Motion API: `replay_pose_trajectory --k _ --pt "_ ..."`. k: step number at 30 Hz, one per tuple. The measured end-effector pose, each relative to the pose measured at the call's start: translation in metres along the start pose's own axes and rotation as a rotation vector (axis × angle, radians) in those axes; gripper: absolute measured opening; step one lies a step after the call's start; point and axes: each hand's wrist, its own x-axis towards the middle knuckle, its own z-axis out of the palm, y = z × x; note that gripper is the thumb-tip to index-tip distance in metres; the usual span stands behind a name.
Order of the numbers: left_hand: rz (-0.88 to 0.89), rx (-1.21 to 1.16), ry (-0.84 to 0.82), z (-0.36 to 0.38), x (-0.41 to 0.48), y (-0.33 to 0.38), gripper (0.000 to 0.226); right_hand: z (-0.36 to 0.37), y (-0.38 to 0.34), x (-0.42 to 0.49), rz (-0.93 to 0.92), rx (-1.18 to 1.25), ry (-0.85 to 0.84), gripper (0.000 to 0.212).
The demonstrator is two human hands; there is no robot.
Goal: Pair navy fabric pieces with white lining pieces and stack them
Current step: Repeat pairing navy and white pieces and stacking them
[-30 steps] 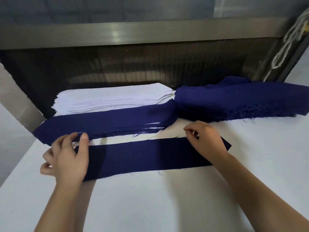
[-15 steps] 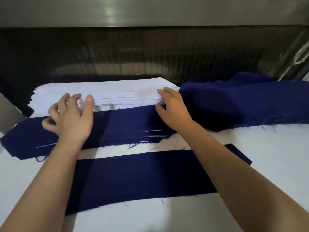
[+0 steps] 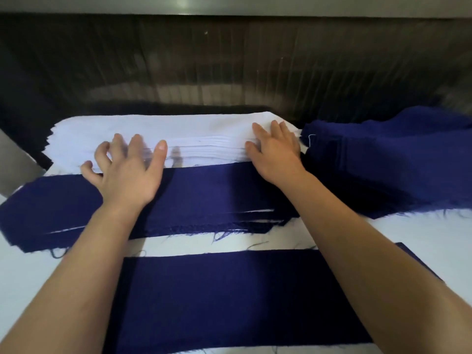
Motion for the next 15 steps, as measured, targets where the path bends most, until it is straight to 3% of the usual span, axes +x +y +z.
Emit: replay_pose_trajectory --k 8,15 --pt "0.010 -0.054 0.088 0.000 -0.001 0.001 0.054 -0.001 -0.003 -0.005 -0.013 -0.049 0.068 0.055" --pt "0.045 -0.206 0.373 -0.017 -0.014 0.003 0.035 -0.019 0.000 -0.018 -0.117 0.077 0.376 0.037"
